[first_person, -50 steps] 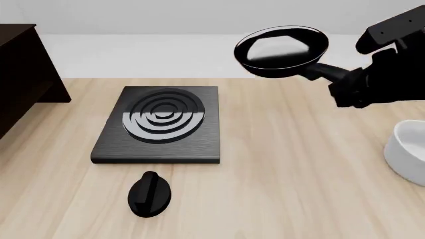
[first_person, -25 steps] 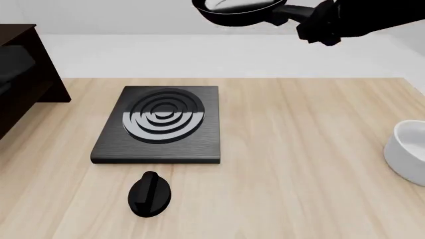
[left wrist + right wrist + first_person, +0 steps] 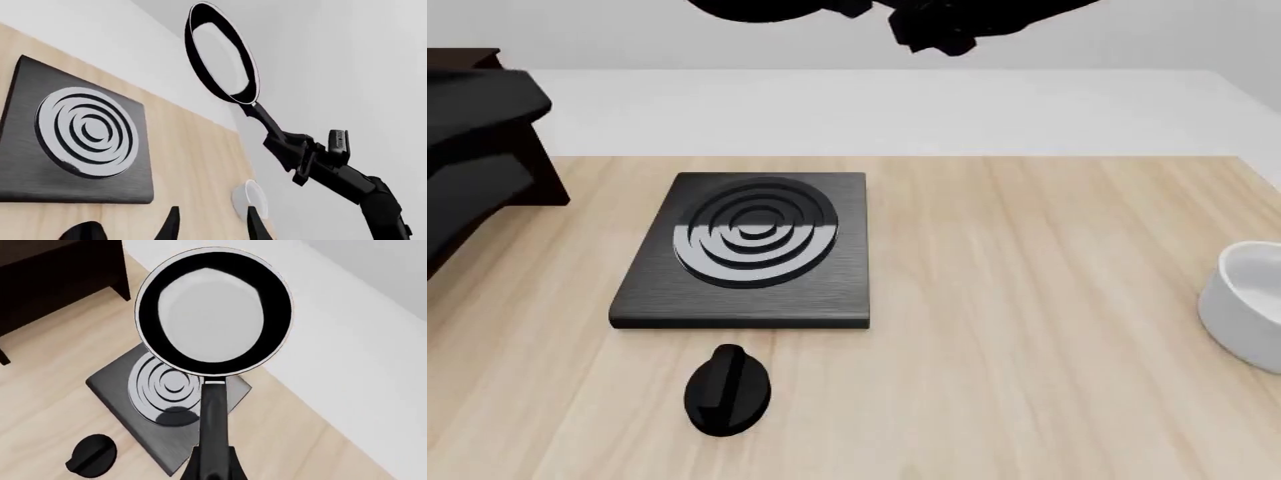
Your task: Put the frying pan on the cabinet shelf.
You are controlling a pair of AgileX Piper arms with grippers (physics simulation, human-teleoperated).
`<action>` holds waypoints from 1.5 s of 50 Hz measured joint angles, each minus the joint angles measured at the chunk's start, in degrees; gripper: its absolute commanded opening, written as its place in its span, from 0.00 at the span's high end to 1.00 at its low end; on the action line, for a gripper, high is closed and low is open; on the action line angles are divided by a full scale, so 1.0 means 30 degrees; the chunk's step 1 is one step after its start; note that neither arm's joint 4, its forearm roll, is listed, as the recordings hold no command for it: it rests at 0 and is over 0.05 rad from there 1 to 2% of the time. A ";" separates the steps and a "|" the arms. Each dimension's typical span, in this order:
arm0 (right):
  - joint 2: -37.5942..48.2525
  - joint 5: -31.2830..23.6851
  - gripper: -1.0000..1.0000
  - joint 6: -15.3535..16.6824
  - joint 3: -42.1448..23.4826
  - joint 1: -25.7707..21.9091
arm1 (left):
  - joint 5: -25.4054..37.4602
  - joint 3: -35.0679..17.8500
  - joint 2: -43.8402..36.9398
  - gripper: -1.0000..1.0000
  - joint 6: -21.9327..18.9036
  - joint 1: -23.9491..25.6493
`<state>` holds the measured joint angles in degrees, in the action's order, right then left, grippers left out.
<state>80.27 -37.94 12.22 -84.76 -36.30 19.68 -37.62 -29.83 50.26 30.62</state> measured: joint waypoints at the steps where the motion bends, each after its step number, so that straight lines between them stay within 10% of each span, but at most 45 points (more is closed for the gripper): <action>1: 0.0080 0.0064 1.00 -0.0075 -0.0098 -0.0132 | 0.0001 0.0008 0.0023 0.00 0.0081 0.0056; 30: 0.1824 0.1600 1.00 -0.1660 -0.1639 -0.3528 | -0.0721 0.0141 0.1168 0.00 0.2988 0.0232; 75: 0.3280 0.3340 1.00 -0.0922 -0.1739 -0.6806 | -0.2253 0.1889 0.1825 0.00 0.6161 -0.0213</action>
<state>90.11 -27.92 9.46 -89.97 -56.72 12.93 -31.95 -24.36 68.74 29.98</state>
